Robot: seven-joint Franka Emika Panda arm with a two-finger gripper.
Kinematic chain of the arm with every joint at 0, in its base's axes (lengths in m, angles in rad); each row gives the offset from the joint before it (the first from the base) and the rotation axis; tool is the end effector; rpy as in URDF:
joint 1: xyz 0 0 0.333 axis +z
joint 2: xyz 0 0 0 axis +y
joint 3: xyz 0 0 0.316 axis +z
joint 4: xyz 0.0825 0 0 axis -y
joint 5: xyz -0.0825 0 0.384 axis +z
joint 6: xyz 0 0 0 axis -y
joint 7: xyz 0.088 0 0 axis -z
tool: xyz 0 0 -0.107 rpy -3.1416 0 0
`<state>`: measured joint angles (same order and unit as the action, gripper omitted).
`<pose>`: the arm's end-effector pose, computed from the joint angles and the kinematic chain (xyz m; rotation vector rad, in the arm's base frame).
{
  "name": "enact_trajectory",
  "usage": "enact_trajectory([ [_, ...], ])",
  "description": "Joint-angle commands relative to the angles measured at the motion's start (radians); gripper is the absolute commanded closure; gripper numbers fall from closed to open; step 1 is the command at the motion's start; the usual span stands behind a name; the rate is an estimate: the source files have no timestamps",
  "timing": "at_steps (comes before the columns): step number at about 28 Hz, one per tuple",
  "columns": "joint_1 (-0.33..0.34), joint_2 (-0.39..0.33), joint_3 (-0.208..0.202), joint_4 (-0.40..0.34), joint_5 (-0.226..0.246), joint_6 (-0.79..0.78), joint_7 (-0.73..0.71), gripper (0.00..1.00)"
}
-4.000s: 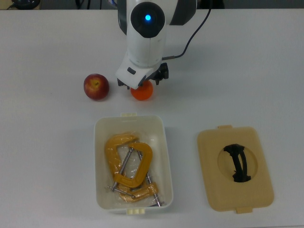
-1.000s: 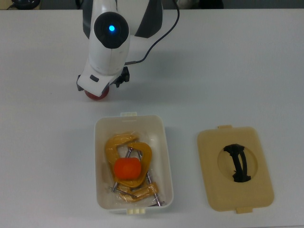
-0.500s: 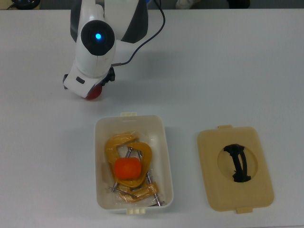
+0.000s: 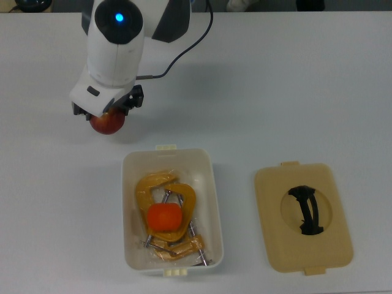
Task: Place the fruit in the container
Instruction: 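Lift the apple, carry it into the container beside the orange, release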
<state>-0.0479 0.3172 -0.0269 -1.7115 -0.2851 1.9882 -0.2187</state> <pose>0.6396 -0.0640 0.4037 2.8561 0.3831 -0.1145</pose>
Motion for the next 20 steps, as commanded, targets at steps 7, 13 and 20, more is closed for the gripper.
enact_trajectory([
  [7,0.043,0.016,0.018,0.124,0.006,0.312,0.321,0.49],
  [13,0.059,0.085,0.018,0.124,0.001,0.532,0.476,0.48],
  [20,0.099,0.154,0.024,0.124,-0.014,0.684,0.699,0.00],
])
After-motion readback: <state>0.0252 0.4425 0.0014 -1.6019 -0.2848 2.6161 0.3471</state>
